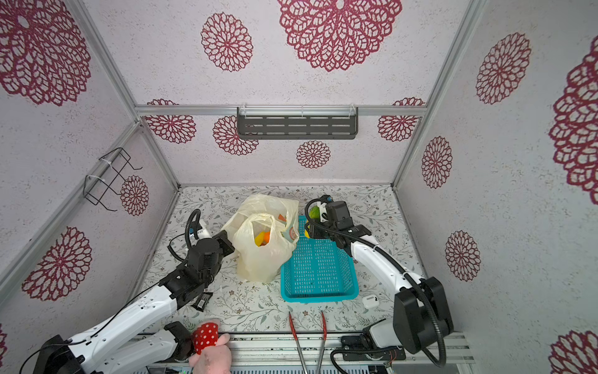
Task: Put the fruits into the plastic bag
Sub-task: 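Carry the yellow-green fruit into the bag and open the right gripper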
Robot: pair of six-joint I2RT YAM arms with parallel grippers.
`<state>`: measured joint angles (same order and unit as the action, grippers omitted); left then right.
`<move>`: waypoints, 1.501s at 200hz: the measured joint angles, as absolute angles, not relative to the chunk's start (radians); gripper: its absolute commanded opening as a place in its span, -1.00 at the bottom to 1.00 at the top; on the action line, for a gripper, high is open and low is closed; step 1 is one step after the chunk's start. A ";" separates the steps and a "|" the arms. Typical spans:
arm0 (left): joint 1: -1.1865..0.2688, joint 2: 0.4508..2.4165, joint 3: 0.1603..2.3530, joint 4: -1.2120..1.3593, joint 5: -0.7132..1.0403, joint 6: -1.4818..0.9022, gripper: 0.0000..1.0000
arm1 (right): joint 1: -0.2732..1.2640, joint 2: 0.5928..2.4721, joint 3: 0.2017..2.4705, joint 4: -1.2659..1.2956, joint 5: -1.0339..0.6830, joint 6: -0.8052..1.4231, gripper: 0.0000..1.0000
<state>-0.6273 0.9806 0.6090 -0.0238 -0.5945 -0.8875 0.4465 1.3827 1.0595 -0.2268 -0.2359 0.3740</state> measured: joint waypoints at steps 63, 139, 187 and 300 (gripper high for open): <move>-0.627 0.991 0.609 -0.020 -0.589 -0.888 -1.00 | 0.553 1.395 1.122 -0.241 -0.405 0.299 -0.39; -0.627 0.996 0.609 -0.021 -0.588 -0.889 -1.00 | 0.694 1.555 1.217 -0.244 -0.459 0.258 -0.38; -0.627 0.995 0.609 -0.020 -0.588 -0.891 -1.00 | 0.749 1.634 1.254 -0.330 -0.493 0.200 -0.30; -0.627 0.995 0.609 -0.022 -0.589 -0.895 -1.00 | 0.753 1.649 1.267 -0.381 -0.242 0.178 0.47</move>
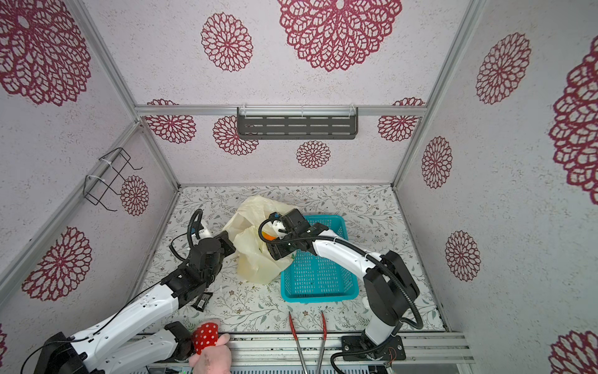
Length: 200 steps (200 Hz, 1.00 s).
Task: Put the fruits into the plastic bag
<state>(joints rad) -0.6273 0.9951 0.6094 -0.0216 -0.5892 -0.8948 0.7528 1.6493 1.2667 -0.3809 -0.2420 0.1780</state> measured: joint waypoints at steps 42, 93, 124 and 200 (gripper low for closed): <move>-0.627 1.012 0.628 -0.025 -0.601 -0.879 -1.00 | 0.694 1.555 1.264 -0.358 -0.168 0.197 0.49; -0.580 1.177 0.801 -0.028 -0.583 -0.849 -1.00 | 0.547 1.392 1.210 -0.263 -0.200 0.257 0.51; -0.531 1.323 0.945 -0.018 -0.540 -0.837 -1.00 | 0.545 1.374 1.174 -0.221 -0.334 0.275 0.53; -0.497 1.490 1.109 -0.021 -0.448 -0.799 -1.00 | 0.701 1.555 1.177 -0.253 -0.526 0.258 0.38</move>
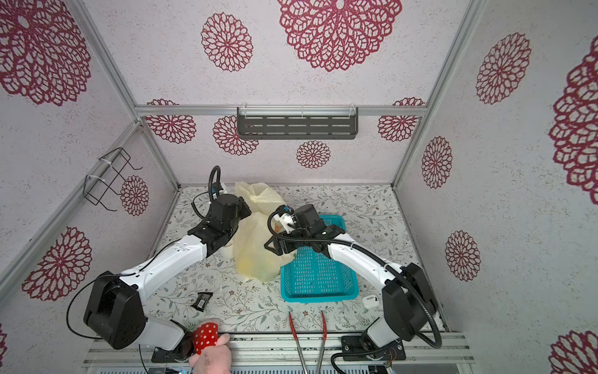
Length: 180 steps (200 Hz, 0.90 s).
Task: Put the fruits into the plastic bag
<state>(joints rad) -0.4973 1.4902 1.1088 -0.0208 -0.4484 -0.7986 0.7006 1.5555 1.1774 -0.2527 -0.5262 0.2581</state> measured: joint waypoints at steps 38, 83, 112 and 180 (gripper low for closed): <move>-0.488 1.485 1.113 -0.021 -0.422 -0.789 -1.00 | 0.712 1.636 1.203 -0.274 -0.457 0.237 -1.00; -0.466 1.352 1.042 -0.021 -0.371 -0.798 -0.13 | 0.690 1.677 1.297 -0.245 -0.281 0.266 -1.00; -0.450 1.192 0.936 -0.024 -0.376 -0.831 0.19 | 0.659 1.710 1.331 -0.182 -0.208 0.300 -1.00; -0.446 0.901 0.704 -0.218 -0.560 -0.936 0.59 | 0.622 1.767 1.361 -0.149 -0.185 0.324 0.17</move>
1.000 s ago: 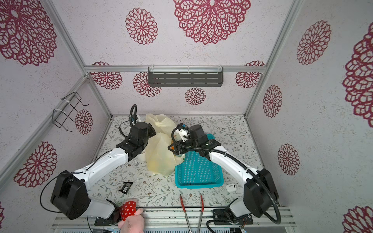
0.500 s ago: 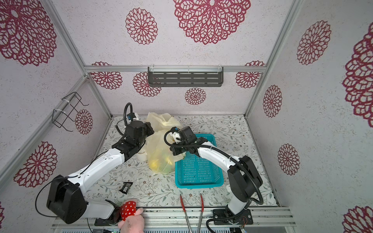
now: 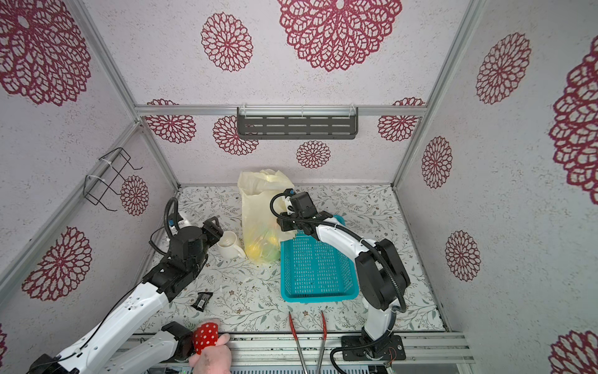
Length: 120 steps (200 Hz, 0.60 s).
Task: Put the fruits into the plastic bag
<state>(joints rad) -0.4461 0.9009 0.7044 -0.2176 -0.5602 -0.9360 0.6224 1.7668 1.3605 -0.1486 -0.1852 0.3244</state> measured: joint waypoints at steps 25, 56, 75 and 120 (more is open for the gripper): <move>-0.438 0.802 0.661 -0.337 -0.682 -0.954 0.95 | 0.612 1.636 1.268 -0.131 -0.178 0.314 0.36; -0.426 0.710 0.652 -0.476 -0.854 -0.966 0.95 | 0.559 1.345 1.105 -0.089 -0.085 0.319 0.51; -0.415 0.681 0.648 -0.551 -0.971 -0.974 0.95 | 0.523 1.158 0.977 -0.040 0.098 0.327 0.68; -0.339 0.743 0.612 -0.592 -1.216 -0.962 0.95 | 0.446 0.889 0.505 0.252 0.641 0.220 0.97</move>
